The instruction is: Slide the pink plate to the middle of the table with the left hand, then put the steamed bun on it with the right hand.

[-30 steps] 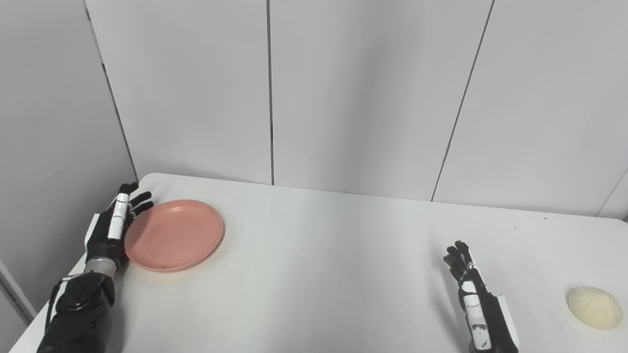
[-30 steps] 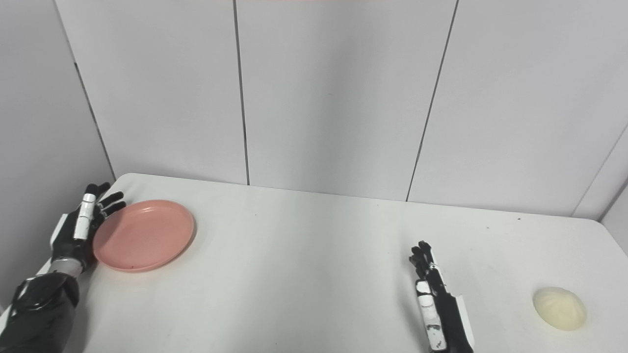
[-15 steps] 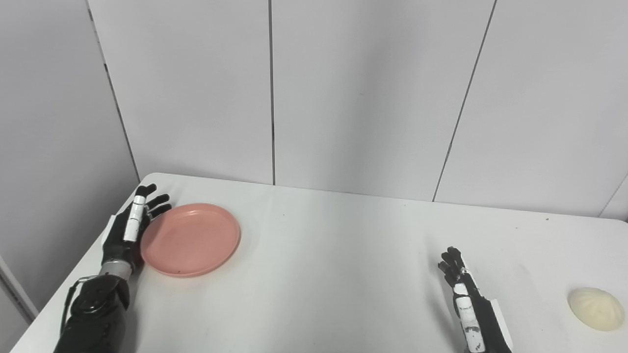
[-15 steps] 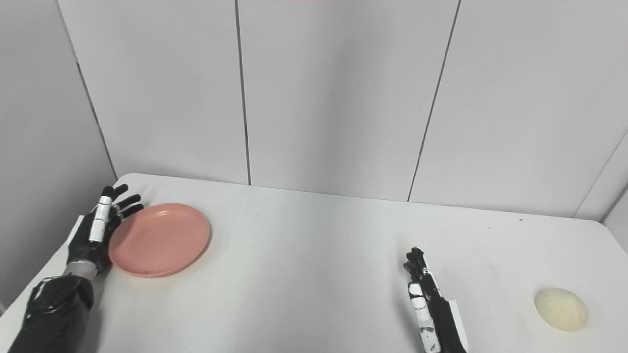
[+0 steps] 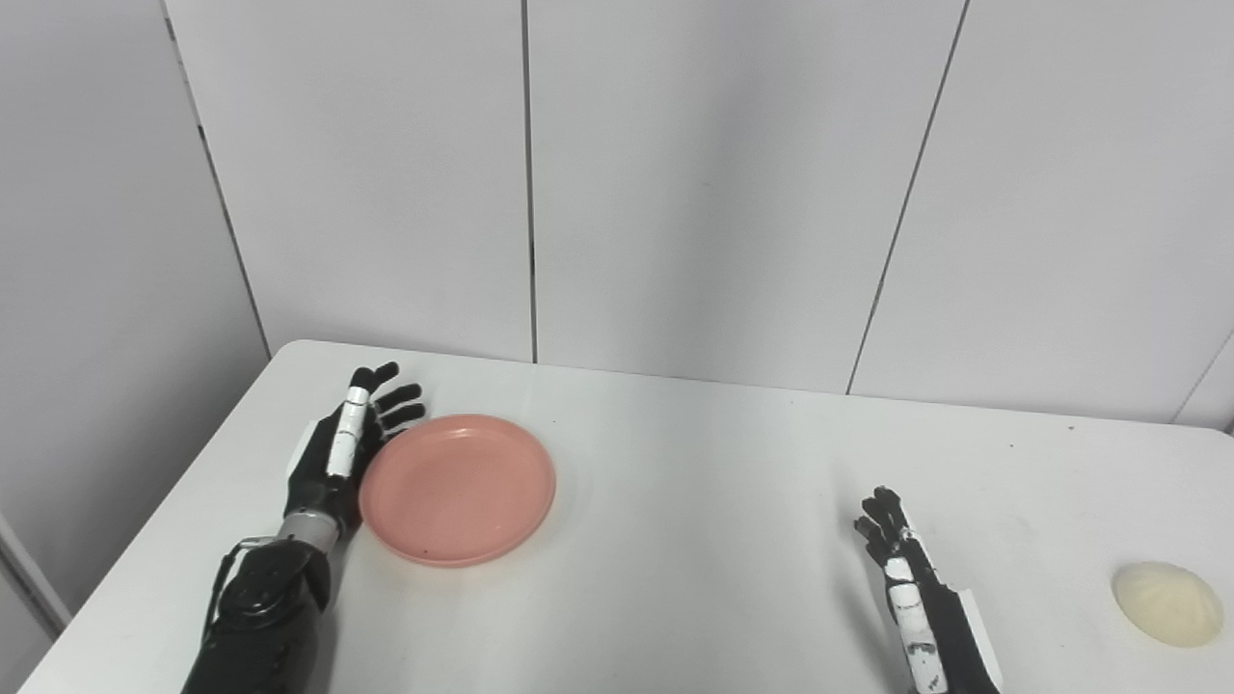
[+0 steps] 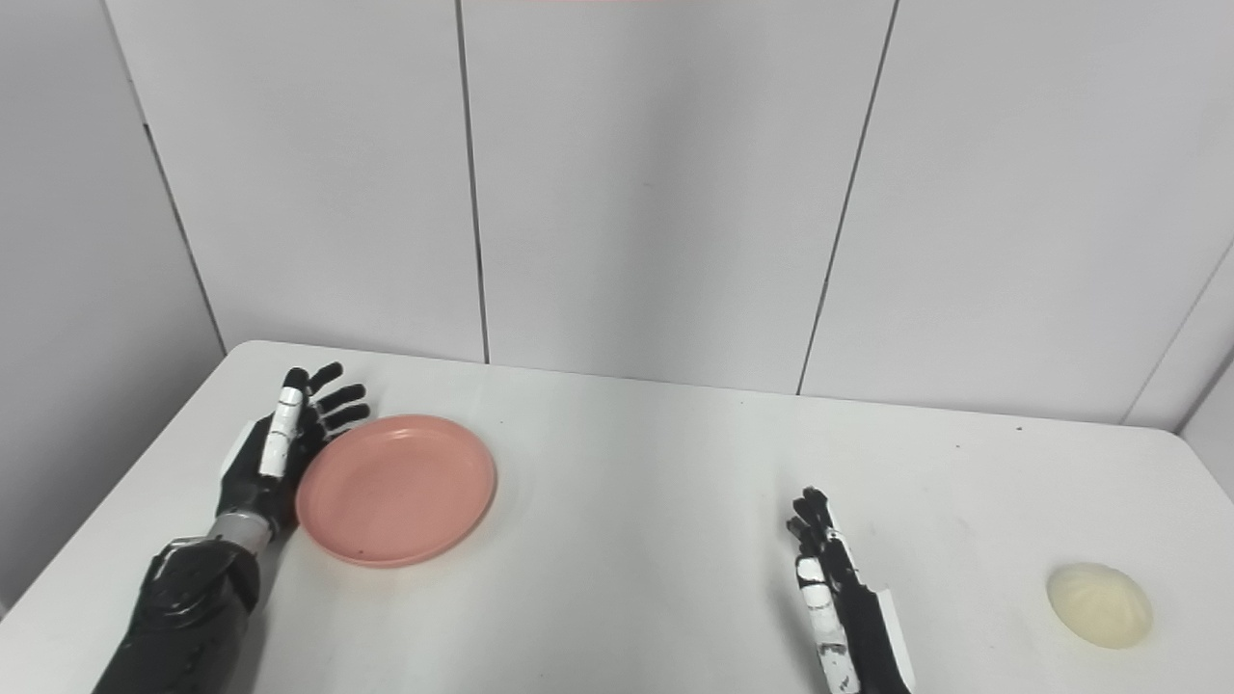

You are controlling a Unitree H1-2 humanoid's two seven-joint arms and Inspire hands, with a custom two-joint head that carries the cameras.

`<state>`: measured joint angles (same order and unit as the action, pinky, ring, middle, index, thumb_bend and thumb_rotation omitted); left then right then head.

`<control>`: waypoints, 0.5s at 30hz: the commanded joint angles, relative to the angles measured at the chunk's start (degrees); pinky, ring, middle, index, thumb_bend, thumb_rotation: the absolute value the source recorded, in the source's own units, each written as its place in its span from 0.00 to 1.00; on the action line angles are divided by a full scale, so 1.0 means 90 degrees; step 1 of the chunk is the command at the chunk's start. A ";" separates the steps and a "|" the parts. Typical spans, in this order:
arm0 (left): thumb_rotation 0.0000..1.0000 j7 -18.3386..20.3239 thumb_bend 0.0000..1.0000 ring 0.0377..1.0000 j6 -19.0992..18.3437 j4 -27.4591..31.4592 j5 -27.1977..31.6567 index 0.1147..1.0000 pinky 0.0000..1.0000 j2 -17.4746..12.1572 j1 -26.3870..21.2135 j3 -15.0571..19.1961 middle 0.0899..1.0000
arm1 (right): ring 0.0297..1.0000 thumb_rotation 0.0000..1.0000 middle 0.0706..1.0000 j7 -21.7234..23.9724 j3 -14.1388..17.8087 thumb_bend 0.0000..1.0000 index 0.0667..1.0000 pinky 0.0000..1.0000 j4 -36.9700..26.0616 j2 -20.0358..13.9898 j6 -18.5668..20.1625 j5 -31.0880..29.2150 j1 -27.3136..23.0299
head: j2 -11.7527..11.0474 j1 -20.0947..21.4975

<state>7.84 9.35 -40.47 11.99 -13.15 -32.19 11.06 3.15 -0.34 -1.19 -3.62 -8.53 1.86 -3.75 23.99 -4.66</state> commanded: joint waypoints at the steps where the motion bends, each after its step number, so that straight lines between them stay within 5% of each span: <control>1: 0.91 0.0002 0.80 0.75 -0.0096 0.0181 0.0019 0.82 0.70 0.0014 -0.0154 -0.0027 0.76 | 0.92 1.00 0.94 -0.0063 -0.0055 0.49 0.95 0.96 0.0125 0.0129 0.0076 0.0007 0.0234 | 0.0021 0.0018; 15: 1.00 -0.0434 0.75 0.78 -0.0707 0.1179 -0.0414 0.84 0.73 0.0674 0.0142 -0.0497 0.78 | 0.91 1.00 0.93 -0.0053 -0.0125 0.49 0.95 0.94 0.0001 0.0174 0.0183 0.0120 0.0240 | 0.0115 0.0223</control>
<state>4.77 3.56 -32.09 8.97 -7.40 -30.08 7.03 3.15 -0.87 -1.90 -3.09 -8.20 2.94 -3.34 24.96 -2.64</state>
